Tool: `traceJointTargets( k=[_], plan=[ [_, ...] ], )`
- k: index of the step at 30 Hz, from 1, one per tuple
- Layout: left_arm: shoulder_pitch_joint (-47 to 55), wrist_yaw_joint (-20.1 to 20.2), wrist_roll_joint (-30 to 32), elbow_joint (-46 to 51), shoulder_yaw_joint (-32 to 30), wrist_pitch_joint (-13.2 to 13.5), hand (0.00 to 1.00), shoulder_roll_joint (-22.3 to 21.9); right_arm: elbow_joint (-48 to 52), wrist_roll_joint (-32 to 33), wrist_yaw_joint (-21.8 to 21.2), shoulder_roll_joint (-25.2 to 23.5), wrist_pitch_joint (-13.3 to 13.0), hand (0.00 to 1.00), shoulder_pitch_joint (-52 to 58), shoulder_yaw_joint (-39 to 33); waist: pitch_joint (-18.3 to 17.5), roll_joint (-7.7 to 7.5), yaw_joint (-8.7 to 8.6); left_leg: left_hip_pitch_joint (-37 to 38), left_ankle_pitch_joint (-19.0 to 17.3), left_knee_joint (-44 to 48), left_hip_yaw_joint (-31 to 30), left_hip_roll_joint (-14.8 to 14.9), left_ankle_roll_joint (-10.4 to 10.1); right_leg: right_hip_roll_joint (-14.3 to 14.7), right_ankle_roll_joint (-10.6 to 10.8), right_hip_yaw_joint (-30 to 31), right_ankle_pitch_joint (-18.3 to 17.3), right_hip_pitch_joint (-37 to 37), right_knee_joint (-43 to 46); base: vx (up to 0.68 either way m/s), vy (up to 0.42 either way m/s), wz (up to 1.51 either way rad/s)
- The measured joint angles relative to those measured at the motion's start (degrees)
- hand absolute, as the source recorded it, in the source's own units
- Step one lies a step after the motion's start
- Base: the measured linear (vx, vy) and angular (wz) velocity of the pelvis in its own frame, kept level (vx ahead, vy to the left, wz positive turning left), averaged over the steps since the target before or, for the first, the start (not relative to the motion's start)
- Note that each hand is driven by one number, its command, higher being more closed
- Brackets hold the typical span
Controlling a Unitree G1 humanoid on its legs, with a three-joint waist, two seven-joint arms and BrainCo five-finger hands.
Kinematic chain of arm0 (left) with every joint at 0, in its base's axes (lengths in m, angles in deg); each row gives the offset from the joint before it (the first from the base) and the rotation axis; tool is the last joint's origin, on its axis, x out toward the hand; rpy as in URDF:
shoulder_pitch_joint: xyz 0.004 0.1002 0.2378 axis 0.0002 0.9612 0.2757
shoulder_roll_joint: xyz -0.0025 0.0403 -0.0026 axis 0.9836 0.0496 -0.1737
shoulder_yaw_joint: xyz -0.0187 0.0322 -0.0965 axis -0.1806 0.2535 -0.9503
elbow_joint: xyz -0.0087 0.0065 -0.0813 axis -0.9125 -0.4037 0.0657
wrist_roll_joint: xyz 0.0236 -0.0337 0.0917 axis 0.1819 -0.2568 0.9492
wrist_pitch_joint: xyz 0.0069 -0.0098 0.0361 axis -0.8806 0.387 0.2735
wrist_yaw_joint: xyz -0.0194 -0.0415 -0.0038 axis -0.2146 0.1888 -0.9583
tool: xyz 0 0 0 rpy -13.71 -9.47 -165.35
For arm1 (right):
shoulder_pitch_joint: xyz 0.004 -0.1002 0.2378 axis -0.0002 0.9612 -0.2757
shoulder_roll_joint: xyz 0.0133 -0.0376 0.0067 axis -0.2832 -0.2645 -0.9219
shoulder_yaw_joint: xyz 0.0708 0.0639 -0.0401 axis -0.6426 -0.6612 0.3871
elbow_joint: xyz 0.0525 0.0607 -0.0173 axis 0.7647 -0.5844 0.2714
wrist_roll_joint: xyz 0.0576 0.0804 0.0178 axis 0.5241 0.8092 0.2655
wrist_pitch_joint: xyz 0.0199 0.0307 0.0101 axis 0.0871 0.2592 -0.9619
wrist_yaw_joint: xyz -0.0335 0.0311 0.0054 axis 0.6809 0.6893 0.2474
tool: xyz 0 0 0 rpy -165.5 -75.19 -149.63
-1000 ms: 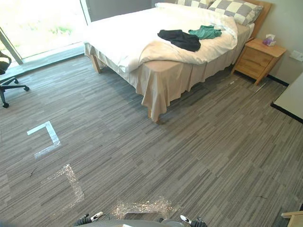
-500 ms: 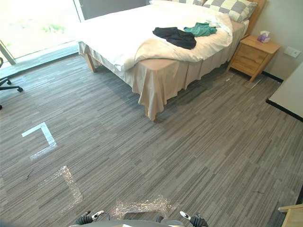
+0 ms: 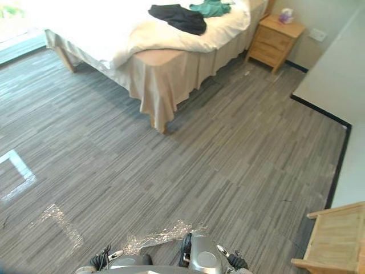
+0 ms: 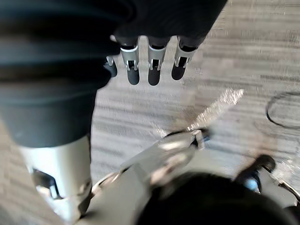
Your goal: Tidy the bed and pick cloth on bed and put in laundry
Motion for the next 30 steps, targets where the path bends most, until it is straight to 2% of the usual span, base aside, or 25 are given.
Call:
traceJointTargets(
  k=[1,2,3,4,5,6,7,8,9,10,11,12,13,14,15,16,18,20,23,25,26,27,28,29,30],
  plan=[
    [-0.27,0.04,-0.01,0.0,-0.03,0.04,0.0,0.22,-0.01,0.04,0.03,-0.19,-0.01,0.0,0.12,-0.07,0.18,-0.28,-0.21,0.11,-0.43,0.09,0.04,0.43,-0.69,-0.63,0.56,0.11,2.42,-1.22,-3.34,0.33,-0.22,-0.13],
    [-0.41,0.22,-0.04,-0.01,-0.1,0.07,0.0,0.94,-0.02,0.0,0.03,-0.8,-0.07,0.0,0.6,-0.49,0.82,-1.3,-0.62,1.16,-1.39,0.26,0.52,0.59,-2.36,-2.64,2.3,0.23,6.1,-3.73,-6.72,0.37,-0.273,-0.15],
    [-0.34,0.22,-0.06,-0.07,-0.14,0.01,0.0,1.35,-0.05,-0.02,0.03,-1.17,-0.19,0.0,0.76,-0.6,1.48,-2.04,-0.82,2.7,-2.22,0.46,1.25,0.54,-3.86,-4.28,2.88,0.61,7.74,-4.33,-8.53,0.39,-0.306,-0.17],
    [-0.07,0.19,-0.04,-0.13,-0.18,0.01,0.0,1.36,-0.13,-0.04,0.02,-1.54,-0.61,0.0,2.04,-0.68,1.83,-2.05,-1.13,5.65,-4.22,1.01,2.08,1.48,-5.42,-5.22,2.19,0.42,10.4,-4.03,-8.9,0.45,-0.373,-0.18],
    [-0.24,0.22,-0.03,-0.12,-0.16,0.05,0.0,0.51,-0.03,-0.02,-0.11,-1.41,-1.11,0.0,2.76,-1.45,2.06,-0.31,-1.58,7.93,-5.41,1.05,2.96,3.8,-4.94,-4.01,0.85,-0.22,12.83,-4.46,-4.5,0.51,-0.392,-0.09],
    [-0.24,0.46,0.11,0.01,0.1,0.27,0.0,-0.55,0.13,-0.23,-0.28,-0.54,-1.87,0.0,2.8,-1.56,0.88,1.87,-2.28,7.99,-4.87,2.13,3.08,5.27,-3.15,-3.21,-2.1,-0.81,10.11,-7.92,3.33,0.53,-0.391,-0.13],
    [-0.57,0.84,0.05,0.09,0.19,0.54,0.0,-0.54,0.18,-0.52,-0.36,-0.43,-2.04,0.0,2.51,-1.61,0.79,1.66,-2.33,7.81,-3.27,3.67,3.01,5.6,-3.48,-3.44,-4.46,-0.45,8.54,-9.45,7.16,0.52,-0.419,-0.24],
    [-1.24,1.09,-0.05,0.06,0.14,0.59,0.0,-1.39,0.26,-2.07,-0.68,-0.19,-2.41,0.0,2.51,-1.78,0.51,2.23,-2.4,7.05,-0.8,7.84,2.03,7.11,-3.4,-3.08,-6.87,-0.43,4.22,-10.79,12.5,0.52,-0.463,-0.3],
    [-1.29,1.09,-0.02,0.07,0.16,0.59,0.0,-1.77,0.25,-2.53,-0.73,0.3,-2.51,0.0,2.54,-2.03,-0.38,3.34,-2.7,5.87,1.56,11.0,0.46,8.55,-2.85,-2.36,-7.37,-1.04,1.18,-10.84,14.48,0.66,-0.54,-0.26],
    [-1.35,1.06,-0.18,0.15,0.16,0.82,0.0,-2.42,0.25,-3.82,-1.17,1.01,-2.68,0.0,2.18,-2.15,-1.27,4.36,-3.27,3.31,7.04,16.43,-1.59,10.59,-2.42,-0.69,-8.32,-1.63,-1.5,-9.56,14.6,0.57,-0.418,-0.1],
    [-1.39,1.06,-0.27,0.23,0.16,1.26,0.0,-2.51,0.3,-4.59,-1.27,1.11,-2.98,0.0,1.79,-2.05,-1.36,4.47,-3.52,1.32,9.96,20.55,-2.85,11.54,-2.45,0.16,-8.5,-1.66,-2.35,-8.36,13.76,0.54,-0.363,-0.12],
    [-1.57,1.06,-0.73,0.3,-0.33,2.22,0.0,-3.0,0.39,-5.36,-1.43,1.35,-3.71,0.0,0.81,-1.95,-1.22,4.24,-3.81,-4.53,10.31,33.28,-6.56,12.36,-3.28,2.49,-8.63,-1.54,-2.91,-5.04,10.37,0.49,-0.326,-0.13],
    [-1.72,1.04,-1.14,0.4,-1.4,2.87,0.0,-3.79,0.52,-6.35,-1.79,1.64,-4.17,0.0,0.09,-1.72,-1.51,4.71,-3.74,-10.28,6.38,45.07,-9.18,11.72,-3.65,5.07,-8.44,-1.5,-2.71,-0.3,5.13,0.5,-0.302,-0.09],
    [-1.74,1.09,-1.33,0.67,-2.05,3.14,0.0,-4.04,0.49,-6.64,-2.02,1.72,-4.38,0.0,-0.17,-1.61,-1.42,4.49,-3.66,-12.63,4.4,48.6,-10.02,10.7,-3.49,5.98,-8.3,-1.51,-2.54,2.41,2.55,0.5,-0.251,0.04],
    [-1.72,1.12,-1.45,1.74,-2.84,3.72,0.0,-4.43,0.29,-6.97,-2.52,1.87,-4.52,0.0,-0.62,-1.52,-1.43,3.64,-3.1,-16.42,1.32,50.79,-10.09,7.57,-3.07,6.84,-8.36,-1.52,-1.7,7.5,-1.75,0.49,-0.221,0.03],
    [-1.75,1.17,-1.63,3.6,-3.44,4.64,0.0,-4.9,-0.23,-7.49,-2.75,2.01,-4.72,0.0,-1.04,-1.13,-0.86,2.47,-1.63,-19.12,-0.83,48.57,-8.04,4.27,-2.07,7.42,-9.1,-1.51,-0.75,12.22,-5.12,0.54,-0.249,-0.11],
    [-1.76,1.56,-1.68,5.49,-3.55,5.71,0.0,-5.49,-0.08,-8.85,-2.99,2.09,-4.75,0.0,-1.72,-0.6,-0.9,2.47,0.48,-22.86,-2.18,39.67,-3.97,0.24,-1.38,8.21,-9.24,-1.42,-0.57,17.24,-9.15,0.46,-0.201,-0.23],
    [-1.69,1.58,-1.89,6.14,-4.9,6.42,0.0,-6.48,0.19,-9.2,-3.1,2.76,-4.76,0.0,-2.64,-0.31,-0.79,2.6,1.24,-25.99,-1.61,27.88,0.86,-2.62,-0.99,8.82,-9.12,-0.95,-0.65,21.19,-12.06,0.45,-0.16,-0.17],
    [-1.07,1.03,-3.11,6.48,-5.75,6.87,0.0,-7.2,1.11,-9.81,-3.4,3.19,-4.88,0.0,-2.6,0.16,-0.52,3.76,1.72,-27.35,6.96,7.2,8.1,-4.89,-0.35,10.89,-8.74,-0.01,-0.92,29.15,-19.19,0.39,-0.055,-0.11],
    [-0.98,1.04,-3.56,6.44,-5.83,7.41,0.0,-7.32,1.17,-9.86,-3.51,3.26,-5.14,0.0,-2.3,0.3,-0.37,4.55,2.0,-29.26,8.98,4.79,11.37,-4.08,1.05,12.9,-8.41,-0.01,-2.72,32.95,-21.69,0.49,0.022,0.0],
    [-0.93,1.04,-3.66,6.48,-6.15,7.74,0.0,-7.33,1.13,-9.89,-3.57,3.28,-5.36,0.0,-2.04,0.48,-0.51,4.45,2.29,-29.86,9.95,4.1,15.13,-4.04,3.0,13.55,-7.56,-0.43,-5.78,35.46,-21.43,0.48,0.043,0.13],
    [-0.9,1.02,-3.71,6.55,-6.39,7.73,0.0,-7.33,1.13,-9.89,-3.56,3.25,-5.43,0.0,-1.93,0.52,-0.66,4.18,2.35,-29.9,9.99,4.19,16.76,-4.25,3.63,13.54,-7.01,-0.66,-7.15,36.05,-20.78,0.52,0.049,0.2],
    [-0.8,0.95,-3.9,6.88,-7.11,7.7,0.0,-7.43,1.13,-9.89,-3.52,3.23,-5.5,0.0,-1.91,0.49,-1.2,3.5,2.41,-29.97,9.91,4.28,19.18,-4.99,6.1,12.93,-5.19,-1.51,-9.8,36.24,-18.82,0.48,0.049,0.16],
    [-0.76,0.58,-4.39,6.8,-7.92,7.69,0.0,-7.33,1.06,-10.07,-3.49,2.82,-5.53,0.0,-1.86,0.47,-2.1,1.65,2.47,-29.48,11.08,4.15,20.3,-6.63,11.27,11.02,-3.11,-2.75,-12.45,35.43,-15.35,0.79,0.07,0.37],
    [-0.66,-0.43,-4.41,6.02,-8.48,7.33,0.0,-6.66,1.02,-10.4,-3.44,2.3,-5.59,0.0,-2.35,0.61,-3.3,0.16,2.43,-27.81,12.97,3.61,22.55,-8.53,15.28,6.9,0.7,-6.01,-15.15,31.14,-1.02,0.81,0.082,0.5]
  ],
)
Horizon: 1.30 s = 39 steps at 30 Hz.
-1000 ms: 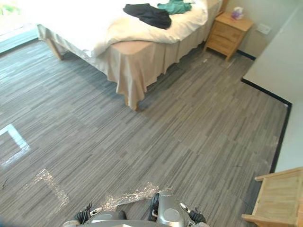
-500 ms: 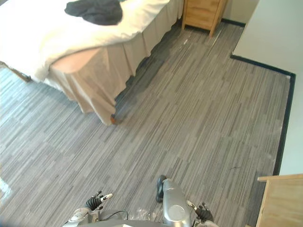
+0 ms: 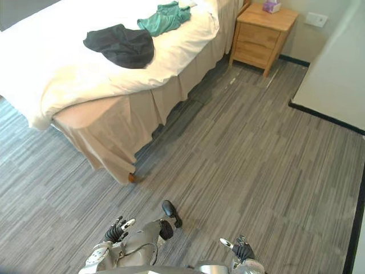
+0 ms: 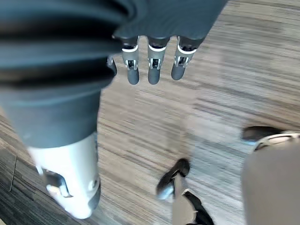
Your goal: Tidy the bed and pick cloth on bed and put in laundry
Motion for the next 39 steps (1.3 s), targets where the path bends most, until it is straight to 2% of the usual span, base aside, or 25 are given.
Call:
traceJointTargets(
  k=[1,2,3,4,6,8,9,11,12,13,14,15,16,18,20,22,23,24,26,28,30,31,32,34,39],
  plan=[
    [0.04,-0.13,0.01,-0.74,0.06,-0.16,0.0,0.18,-0.08,-0.35,0.1,-0.1,-0.02,0.0,-0.09,-0.26,-0.34,-0.06,-0.29,1.02,0.41,-0.39,-0.48,-0.49,1.98,-1.8,0.36,-1.06,0.01,-2.89,8.73,0.69,0.067,0.88],
    [-0.1,-0.3,0.02,-1.09,0.16,-0.06,0.0,0.29,-1.32,-0.95,0.23,-0.22,-0.01,0.0,-0.65,-0.29,-0.5,-1.22,-0.87,2.2,-1.58,0.06,-3.5,-1.94,2.94,-7.5,1.17,-1.84,2.31,-9.55,26.27,0.64,0.087,0.99],
    [-0.18,-0.66,-0.04,-1.16,0.15,-0.04,0.0,0.31,-1.78,-1.02,0.3,-0.33,0.0,0.0,-1.73,-0.31,-0.19,-1.37,-0.62,4.27,-3.77,0.81,-6.01,-2.58,1.71,-11.15,-0.33,-2.42,1.7,-13.51,34.23,0.62,0.071,1.03],
    [-0.17,-0.78,-0.07,-1.3,0.16,0.01,0.0,0.3,-1.69,-1.01,0.42,-0.56,-0.02,0.0,-1.99,-0.35,-0.12,-1.22,-0.51,5.99,-4.58,0.91,-7.53,-2.65,0.89,-12.27,-0.69,-2.39,1.43,-14.39,35.54,0.74,0.067,1.12],
    [0.34,-0.97,-0.49,-1.54,1.15,-0.02,0.0,0.12,-1.0,-0.91,0.34,-0.89,-0.73,0.0,-2.24,-0.39,0.8,0.27,-0.7,14.22,-5.37,-0.65,-13.69,-1.74,-1.8,-13.0,0.19,-1.08,0.43,-14.82,32.51,0.55,-0.032,1.37],
    [0.74,-0.81,-1.19,-1.23,2.59,-0.05,0.0,0.02,-0.39,-0.17,0.29,-0.84,-1.48,0.0,-2.23,-0.37,0.97,2.33,-0.64,18.63,-5.74,-2.59,-19.09,0.67,-4.27,-11.75,0.68,1.56,0.67,-18.45,25.14,0.51,-0.206,1.42],
    [0.73,-0.45,-1.23,-1.03,2.9,-0.14,0.0,0.1,0.52,0.91,0.23,-1.12,-1.88,0.0,-2.38,-0.39,0.55,2.3,-0.59,19.57,-5.71,-3.85,-23.31,1.79,-5.99,-10.97,2.33,4.68,2.16,-21.2,17.65,0.49,-0.364,1.74],
    [0.7,0.36,-1.22,-0.89,2.86,-0.51,0.0,0.85,1.1,3.03,0.28,-2.0,-2.4,0.0,-2.38,-0.59,0.22,0.32,-0.77,19.78,-6.57,-5.36,-29.59,1.87,-8.05,-10.86,4.04,11.61,8.11,-24.19,3.17,0.44,-0.411,1.77],
    [0.71,0.63,-1.18,-0.83,2.72,-0.8,0.0,1.62,1.03,3.64,0.26,-2.53,-2.44,0.0,-2.35,-0.58,0.33,-1.49,-0.71,19.99,-7.3,-5.38,-33.29,1.42,-9.51,-11.08,4.35,16.67,12.96,-24.84,-5.79,0.46,-0.493,1.63],
    [1.07,0.71,-1.29,-0.82,2.2,-0.8,0.0,2.69,0.87,3.63,0.03,-3.09,-2.57,0.0,-2.01,-0.54,0.2,-3.76,-0.76,20.56,-8.26,-5.22,-36.45,0.15,-12.22,-11.63,5.02,20.32,18.46,-24.57,-10.89,0.47,-0.511,1.57],
    [0.95,0.65,-1.25,-0.96,2.0,-0.89,0.0,3.3,0.41,3.57,-0.06,-3.14,-2.6,0.0,-1.88,-0.58,0.13,-4.25,-0.79,21.39,-8.14,-5.31,-37.98,0.17,-13.47,-11.37,4.7,20.6,22.54,-23.52,-10.66,0.47,-0.499,1.26],
    [1.13,0.67,-1.26,-0.99,1.73,-0.93,0.0,1.91,-0.27,3.53,-0.27,-2.49,-2.86,0.0,-1.85,-0.51,0.14,-2.43,-0.62,22.77,-8.29,-5.96,-39.9,2.37,-14.81,-9.64,2.07,20.03,23.54,-22.58,-8.73,0.44,-0.425,0.72],
    [1.92,0.69,-1.29,-0.51,1.41,-0.81,0.0,0.26,-0.22,3.53,-0.5,-1.23,-3.37,0.0,-2.37,-0.46,-0.28,0.62,0.17,23.54,-8.75,-6.56,-40.19,4.9,-16.05,-7.5,0.2,18.72,22.42,-22.26,-7.11,0.42,-0.375,0.48],
    [2.92,0.3,-1.38,-0.34,0.54,-1.33,0.0,-1.05,0.0,3.54,-1.47,0.12,-3.59,0.0,-4.13,-0.23,-0.5,3.23,-0.3,24.53,-8.94,-6.67,-40.15,7.85,-17.69,-5.06,-1.86,16.46,20.67,-20.89,-6.52,0.37,-0.286,0.28],
    [3.14,0.12,-1.84,-0.27,-0.02,-1.6,0.0,-1.22,0.65,3.58,-2.78,-0.22,-4.27,0.0,-4.36,0.34,-0.83,3.79,-0.41,25.17,-8.11,-5.46,-39.8,9.36,-18.49,-4.04,-3.03,14.64,18.97,-18.59,-6.62,0.31,-0.241,0.44],
    [3.05,-0.13,-3.49,0.21,-0.73,-1.18,0.0,-1.22,0.68,3.78,-3.53,-0.59,-4.48,0.0,-3.85,1.65,-0.66,2.07,-0.38,23.04,-8.24,1.45,-38.37,9.69,-18.84,-4.34,-3.65,12.59,16.71,-15.67,-7.32,0.21,-0.188,0.59],
    [2.82,-0.94,-3.59,0.87,-1.14,-0.89,0.0,-0.99,0.67,4.35,-3.86,-0.76,-4.19,0.0,-3.1,3.05,-0.64,0.9,-0.23,19.35,-8.28,9.92,-36.93,10.3,-19.04,-4.58,-4.12,11.33,16.04,-13.47,-8.6,0.19,-0.198,0.56],
    [2.52,-1.78,-3.63,1.03,-1.36,-0.42,0.0,-0.88,0.67,4.73,-3.94,-0.76,-3.6,0.0,-2.21,4.32,-0.56,0.42,0.12,15.35,-7.38,19.32,-34.71,11.88,-19.9,-4.58,-4.47,10.18,15.84,-10.89,-10.11,0.18,-0.184,0.46],
    [2.6,-2.55,-2.81,0.82,-1.45,0.41,0.0,-1.45,0.59,4.81,-3.74,-1.24,-2.94,0.0,-1.27,5.16,-0.76,0.64,0.17,12.95,-9.49,25.12,-29.29,14.31,-18.71,-4.56,-4.9,9.06,15.52,-7.99,-11.42,0.2,-0.086,0.12],
    [2.44,-4.11,0.21,0.82,-0.46,0.9,0.0,-2.34,0.45,5.83,-3.21,-1.06,-1.65,0.0,-0.94,4.95,-1.27,2.17,-0.23,12.67,-10.4,19.28,-24.37,13.86,-18.69,-5.05,-4.69,9.3,15.41,-7.14,-11.59,0.16,0.039,-0.09],
    [2.5,-4.7,0.51,0.62,0.75,1.59,0.0,-2.46,0.27,6.53,-2.79,-1.51,-0.22,0.0,-0.38,3.19,-1.68,2.83,-0.61,14.38,-6.64,6.13,-23.24,10.83,-17.63,-5.58,-3.04,9.32,14.72,-6.93,-11.51,0.12,0.11,0.03],
    [2.55,-4.68,0.44,0.51,0.76,1.6,0.0,-2.36,0.23,6.53,-2.66,-1.92,0.12,0.0,-0.4,2.9,-2.19,2.75,-0.58,16.05,-6.0,3.39,-23.7,9.94,-17.54,-5.89,-2.54,9.31,14.59,-6.9,-11.61,0.13,0.089,0.29],
    [2.52,-4.63,0.27,0.49,0.77,1.61,0.0,-1.83,0.16,6.25,-2.67,-2.55,0.23,0.0,-0.36,2.91,-2.33,1.23,-0.79,17.6,-3.9,-1.08,-24.23,7.72,-16.84,-6.98,-1.98,9.04,14.56,-6.85,-12.45,0.09,0.075,0.34],
    [2.56,-4.34,-0.1,0.08,0.75,1.56,0.0,-1.03,-0.57,5.72,-2.56,-2.76,0.63,0.0,-0.3,3.21,-2.04,-0.14,0.01,17.85,-3.36,-2.27,-24.54,6.57,-16.56,-7.69,-1.19,8.99,15.07,-5.94,-14.54,0.06,0.069,0.22],
    [1.87,-3.23,-0.59,-1.54,0.78,1.65,0.0,-0.59,-1.46,5.68,-2.39,-2.73,0.42,0.0,-0.69,3.19,-2.14,0.09,0.07,18.94,-3.61,-1.58,-22.46,6.99,-16.65,-7.94,-0.83,10.96,15.56,-5.33,-15.2,0.0,0.011,-0.19]
  ],
)
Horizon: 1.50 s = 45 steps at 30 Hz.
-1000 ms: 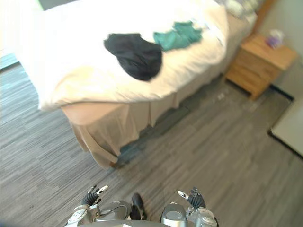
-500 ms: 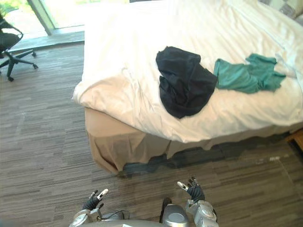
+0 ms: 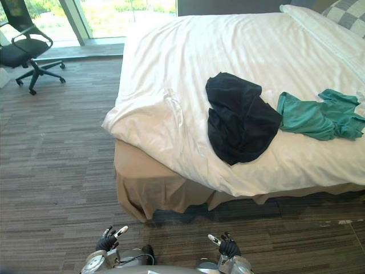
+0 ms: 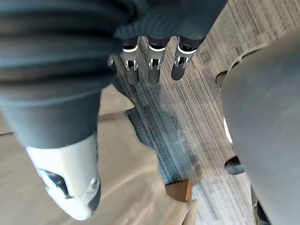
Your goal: Tidy the bed and pick cloth on bed and put in laundry
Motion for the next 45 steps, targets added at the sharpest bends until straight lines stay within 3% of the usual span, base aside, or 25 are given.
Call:
traceJointTargets(
  k=[3,5,6,7,8,9,10,11,13,14,15,21,24,26,30,33,36,39,42,45],
  plan=[
    [-0.09,1.2,0.25,-0.59,0.95,-0.26,0.0,-0.04,-0.08,0.05,0.94,0.02,-0.5,0.0,0.28,-1.01,-0.29,0.14,-0.29,2.12,-0.18,-2.59,1.26,0.02,-0.19,0.54,0.02,1.55,-0.16,-0.58,0.67,-0.05,-0.005,-0.35],
    [-1.03,1.57,1.33,-0.64,1.64,-1.39,0.0,0.49,0.03,0.16,1.66,-0.27,-0.66,0.0,0.18,-1.39,-0.18,-0.45,-0.53,3.26,-0.52,-4.43,1.32,-1.43,0.6,-0.88,1.73,1.92,-3.39,-2.33,4.48,-0.05,0.053,-0.09],
    [-0.97,1.82,2.32,-1.25,2.23,-1.99,0.0,1.14,0.21,0.16,2.23,-0.17,-1.11,0.0,1.09,-1.99,-0.37,-1.37,-0.64,3.85,-1.75,-4.14,1.35,-3.58,1.85,-3.18,3.84,1.24,-5.49,-2.89,7.49,0.02,0.092,0.17],
    [-1.14,1.96,2.35,-1.61,2.62,-2.21,0.0,1.28,0.39,0.14,2.37,0.04,-1.17,0.0,1.92,-2.05,-0.56,-1.72,-0.9,4.33,-2.59,-3.83,1.39,-4.7,2.02,-4.3,4.54,0.67,-5.72,-3.31,9.98,0.07,0.115,0.18],
    [-1.85,1.81,1.99,-1.8,3.46,-2.47,0.0,1.13,0.36,0.18,2.24,0.74,-1.37,0.0,2.46,-2.4,-0.37,-1.1,-1.36,5.32,-3.88,-4.92,1.16,-5.16,2.47,-5.63,5.91,0.23,-6.59,-7.87,20.61,0.03,0.158,0.16],
    [-1.63,1.35,2.15,-2.15,4.46,-2.71,0.0,1.02,0.57,0.21,2.26,1.34,-1.73,0.0,1.77,-2.57,-0.31,-0.56,-1.92,6.04,-3.7,-5.42,1.05,-4.56,3.43,-6.75,4.84,0.08,-6.02,-12.64,29.69,0.02,0.152,0.13],
    [-1.49,1.24,2.08,-2.1,4.57,-2.83,0.0,1.19,0.59,0.16,2.15,1.3,-1.76,0.0,1.67,-2.67,-0.32,0.01,-2.34,6.61,-3.65,-5.54,1.05,-3.9,3.49,-6.49,3.85,-0.38,-6.71,-13.33,29.31,0.03,0.163,0.11],
    [-1.63,0.92,1.83,-2.05,4.7,-2.85,0.0,1.6,0.57,0.09,2.08,0.86,-1.79,0.0,1.57,-2.11,-0.27,-0.51,-2.28,7.16,-3.49,-5.84,1.09,-3.1,2.91,-5.33,3.79,-0.46,-7.12,-14.27,25.31,0.1,0.072,0.12],
    [-2.45,0.82,1.46,-2.03,5.81,-3.01,0.0,4.12,0.54,0.09,1.59,-1.24,-2.29,0.0,1.56,-1.3,-0.52,-3.95,-1.77,6.84,-3.62,-5.86,0.76,-3.06,2.21,-3.97,3.75,0.01,-2.19,-14.54,14.04,0.14,-0.003,0.17],
    [-2.95,0.56,1.32,-2.06,6.18,-3.3,0.0,5.4,0.56,0.05,1.29,-2.53,-2.44,0.0,1.5,-0.87,-0.47,-6.21,-1.62,6.78,-3.63,-5.85,0.13,-4.02,1.72,-3.63,2.7,1.2,6.44,-14.71,9.21,0.2,-0.071,0.26],
    [-3.25,-0.63,0.59,-2.25,6.41,-4.03,0.0,4.7,0.49,-0.12,1.0,-2.0,-2.39,0.0,1.45,-0.88,-0.53,-5.29,-1.59,6.76,-3.43,-5.93,-0.57,-3.79,1.2,-2.96,1.9,0.86,6.9,-13.76,8.0,0.21,-0.045,0.22],
    [-3.49,-2.77,-2.3,-2.15,6.44,-3.17,0.0,0.84,1.53,-2.27,0.86,-0.28,-2.77,0.0,0.15,1.09,-1.4,-0.19,-2.01,7.05,-3.72,-6.13,-0.69,-2.64,0.71,-1.07,1.62,-0.46,10.14,-8.3,-3.02,0.17,-0.004,0.02],
    [-3.28,-3.64,-4.79,-2.76,5.91,-1.12,0.0,0.3,1.44,-3.04,0.91,-0.3,-2.62,0.0,0.1,2.39,-1.65,0.01,-1.65,8.81,-4.0,-6.01,-0.9,-2.56,0.29,-0.56,1.63,-1.21,10.15,-5.33,-4.88,0.07,-0.01,0.07],
    [-3.25,-5.05,-7.32,-3.68,5.45,0.49,0.0,0.37,1.15,-3.58,0.92,-0.39,-2.17,0.0,0.06,3.19,-2.08,-0.66,-1.62,8.91,-4.21,-5.98,-1.05,-2.51,0.04,-0.41,1.6,-1.57,10.37,-4.61,-5.98,0.01,-0.02,0.05],
    [-3.63,-11.73,-21.08,-4.21,-1.1,6.46,0.0,0.64,0.01,-4.44,0.88,-0.41,-0.57,0.0,-0.29,1.87,-2.77,-1.9,-1.79,8.81,-4.22,-5.86,-1.35,-2.95,0.06,-0.74,1.74,-2.02,11.49,-4.13,-7.58,-0.03,-0.013,0.02],
    [-5.02,-15.91,-32.55,-1.52,-8.95,12.19,0.0,1.9,-0.72,-4.48,0.77,1.25,0.44,0.0,0.42,0.61,-2.65,-1.59,-2.0,8.76,-4.22,-5.79,-3.51,-3.3,0.07,-1.33,1.78,-3.71,11.5,-2.8,-7.6,-0.08,-0.016,0.25],
    [-6.07,-18.66,-39.03,2.6,-16.11,17.7,0.0,4.18,-0.75,-4.46,0.61,1.97,1.11,0.0,2.42,0.53,-2.92,-0.94,-2.22,7.65,-4.29,-6.01,-5.27,-3.19,0.22,-1.39,1.84,-5.46,11.72,-2.96,-7.69,-0.09,-0.025,0.32],
    [-6.2,-21.91,-40.58,5.08,-25.93,20.93,0.0,6.91,-0.64,-4.43,0.92,2.43,1.03,0.0,4.21,-0.04,-3.56,-0.16,-2.89,6.31,-4.21,-6.25,-5.53,-2.72,0.53,-1.27,1.55,-6.54,12.16,-4.05,-8.0,-0.1,-0.035,0.14],
    [-6.29,-25.39,-39.86,7.28,-34.85,21.31,0.0,11.33,0.05,-4.42,2.36,2.73,0.8,0.0,6.62,-0.03,-4.56,0.94,-3.19,5.65,-3.81,-7.25,-5.81,-2.63,0.41,-1.08,1.47,-6.6,12.15,-4.95,-8.01,-0.04,-0.018,0.02],
    [-7.24,-26.58,-34.96,9.44,-40.86,21.2,0.0,16.3,0.56,-4.28,3.53,2.66,0.57,0.0,8.4,0.17,-4.77,1.67,-3.19,5.67,-3.51,-8.08,-6.42,-2.58,0.02,-0.93,1.38,-6.77,12.1,-5.1,-8.02,-0.01,-0.006,0.05]
  ],
)
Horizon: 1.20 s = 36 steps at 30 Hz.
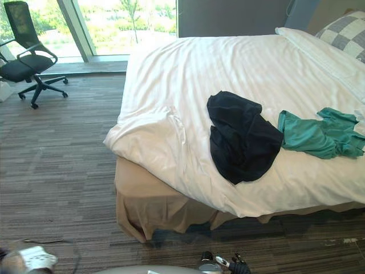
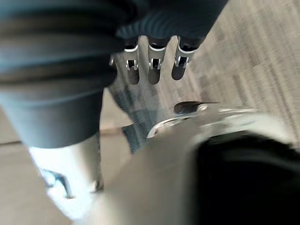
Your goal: Tidy the bed and pick cloth on bed and put in laundry
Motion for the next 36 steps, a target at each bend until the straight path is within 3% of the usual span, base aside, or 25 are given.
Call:
traceJointTargets(
  k=[3,6,12,15,20,23,31,36],
  plan=[
    [-0.26,0.08,6.86,5.11,-2.11,-0.34,0.0,3.22,0.01,0.05,0.8,0.07,-0.34,0.0,0.36,0.44,-0.48,0.27,0.2,-0.03,0.12,-0.14,-0.15,0.12,0.19,0.15,-0.04,0.0,-0.03,0.07,0.0,0.02,0.009,0.05],
    [-1.54,0.29,16.81,9.72,-1.74,-2.89,0.0,6.88,0.64,0.59,1.18,0.04,-0.76,0.0,1.25,0.43,-0.99,0.51,0.35,0.04,0.32,-0.4,-0.08,0.1,0.2,0.17,-0.04,0.06,-0.04,0.03,-0.02,0.06,0.024,0.05],
    [-11.24,8.99,34.95,12.23,14.85,-12.37,0.0,14.86,1.66,2.4,1.07,-0.54,-2.01,0.0,2.43,-1.42,-1.65,0.94,0.94,0.2,0.32,-0.53,0.48,-0.37,0.19,-0.07,-0.02,0.33,-0.01,-0.07,-0.02,0.02,0.022,-0.01],
    [-15.66,12.43,38.31,13.02,20.85,-15.78,0.0,14.9,2.14,3.42,0.81,-1.24,-2.16,0.0,2.17,-2.7,-1.69,0.89,-0.46,0.23,0.2,-0.57,1.74,-0.53,0.06,0.1,-0.01,1.78,0.08,-0.89,-0.01,-0.02,0.018,-0.2],
    [-23.92,12.63,43.72,6.29,29.49,-21.42,0.0,14.84,2.05,3.37,-1.63,-1.54,-1.81,0.0,2.17,-4.8,-1.34,1.19,-3.31,1.67,-0.18,-0.47,5.77,0.24,-0.49,1.3,-0.39,5.44,0.58,-1.73,0.29,-0.02,-0.018,-0.43],
    [-28.91,12.54,46.49,3.59,32.16,-22.92,0.0,14.84,2.08,4.42,-2.44,-1.53,-1.62,0.0,2.12,-5.38,-0.53,1.44,-4.68,2.87,-0.39,-0.39,8.04,0.78,-0.83,2.1,-0.89,7.4,0.93,-1.78,0.3,-0.04,-0.035,-0.42],
    [-36.16,13.1,62.41,1.47,40.41,-26.74,0.0,14.95,2.01,4.48,-3.33,-1.49,-1.34,0.0,4.1,-7.35,0.88,3.05,-7.89,3.4,-0.66,-0.29,12.5,1.68,-1.27,3.73,-1.87,11.58,1.78,-3.85,0.32,-0.06,-0.045,-0.3],
    [-36.96,18.02,64.74,1.49,44.6,-30.15,0.0,15.1,2.28,4.38,-4.02,-1.23,-0.86,0.0,4.63,-8.57,1.85,4.13,-8.95,2.95,-0.7,-0.35,14.05,2.01,-1.6,4.03,-2.14,12.8,1.99,-5.13,0.33,-0.06,-0.036,-0.15]
  ],
)
